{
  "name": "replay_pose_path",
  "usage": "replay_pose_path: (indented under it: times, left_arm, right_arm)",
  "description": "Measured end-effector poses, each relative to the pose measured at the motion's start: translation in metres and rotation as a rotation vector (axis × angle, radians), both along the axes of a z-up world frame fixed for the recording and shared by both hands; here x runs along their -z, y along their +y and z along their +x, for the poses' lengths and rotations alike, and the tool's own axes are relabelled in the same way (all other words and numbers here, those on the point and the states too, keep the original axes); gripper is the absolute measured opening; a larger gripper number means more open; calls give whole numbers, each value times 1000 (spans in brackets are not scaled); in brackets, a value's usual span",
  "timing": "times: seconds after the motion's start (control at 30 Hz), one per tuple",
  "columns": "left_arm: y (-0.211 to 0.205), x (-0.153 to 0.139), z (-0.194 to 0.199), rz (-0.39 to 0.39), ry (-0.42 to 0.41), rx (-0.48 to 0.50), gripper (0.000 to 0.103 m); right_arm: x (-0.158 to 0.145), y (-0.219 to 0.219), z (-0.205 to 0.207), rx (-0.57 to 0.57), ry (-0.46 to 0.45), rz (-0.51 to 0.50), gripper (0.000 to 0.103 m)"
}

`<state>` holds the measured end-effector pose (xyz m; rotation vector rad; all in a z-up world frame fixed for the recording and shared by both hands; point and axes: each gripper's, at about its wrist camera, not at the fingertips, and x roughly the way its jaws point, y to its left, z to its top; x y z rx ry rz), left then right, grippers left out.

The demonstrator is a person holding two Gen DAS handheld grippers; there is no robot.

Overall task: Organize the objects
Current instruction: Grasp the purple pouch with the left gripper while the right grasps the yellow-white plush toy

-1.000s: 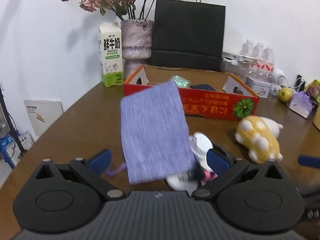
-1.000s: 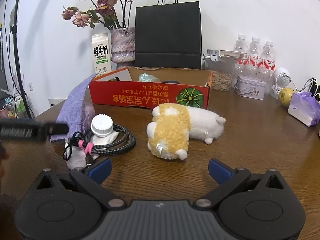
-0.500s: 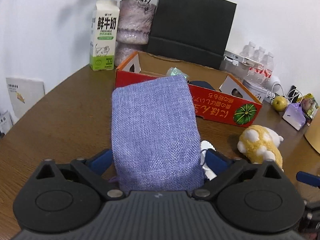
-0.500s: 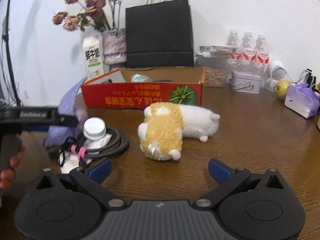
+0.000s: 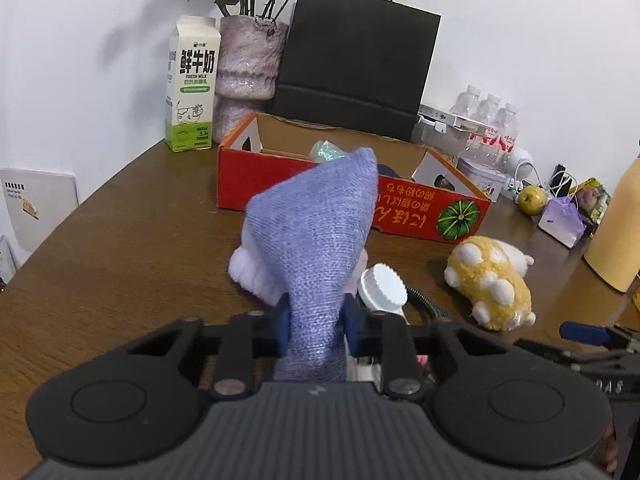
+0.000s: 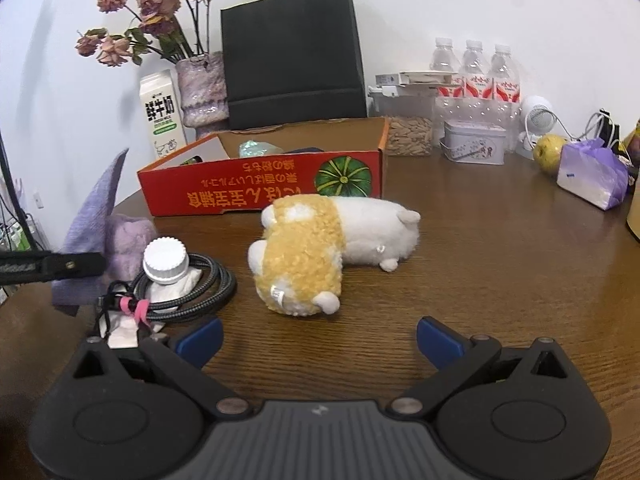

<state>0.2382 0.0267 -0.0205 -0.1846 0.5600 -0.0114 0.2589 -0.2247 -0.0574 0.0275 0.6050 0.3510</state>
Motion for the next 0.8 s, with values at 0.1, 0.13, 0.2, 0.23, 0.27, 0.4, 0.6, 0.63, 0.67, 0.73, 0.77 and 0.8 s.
replay_pose_path:
  times: [0.1,0.13,0.2,0.23,0.27,0.4,0.6,0.63,0.67,0.73,0.77,0.8]
  left_arm:
    - [-1,-2,-13,23,-14,7,18]
    - [-2,-2,-17,30,-22,7,18]
    - [-1,-2,-24,34,-28,7,18]
    - [-1,-1,-26,41,-25,3,18]
    - [-1,0,-28,49,-22,-3,18]
    - [3,3,-28,52,-7,-15,18]
    - [6,5,-32,49,-19,-27,18]
    - [6,5,-33,57,-18,-36,18]
    - [6,6,-33,60,-16,-38,18]
    - [8,6,-34,46,-13,-32,18]
    - [9,7,-34,41,-12,-29,18]
    - [9,7,-34,35,-12,-25,18]
  right_arm:
    - [0,-1,0,9,-1,7,103]
    - [0,-2,0,10,-4,8,103]
    - [-1,-1,0,7,-8,7,103]
    - [-1,-1,-1,6,-12,5,103]
    - [-1,0,-1,5,-14,3,103]
    - [-2,0,-2,6,-25,-2,103]
    - [-5,4,-9,13,-74,-23,103]
    - [-7,5,-10,14,-86,-31,103]
    - [-9,7,-11,15,-97,-37,103]
    - [-12,8,-9,15,-103,-25,103]
    - [-13,8,-6,16,-105,-8,103]
    - [-15,9,-3,11,-95,8,103]
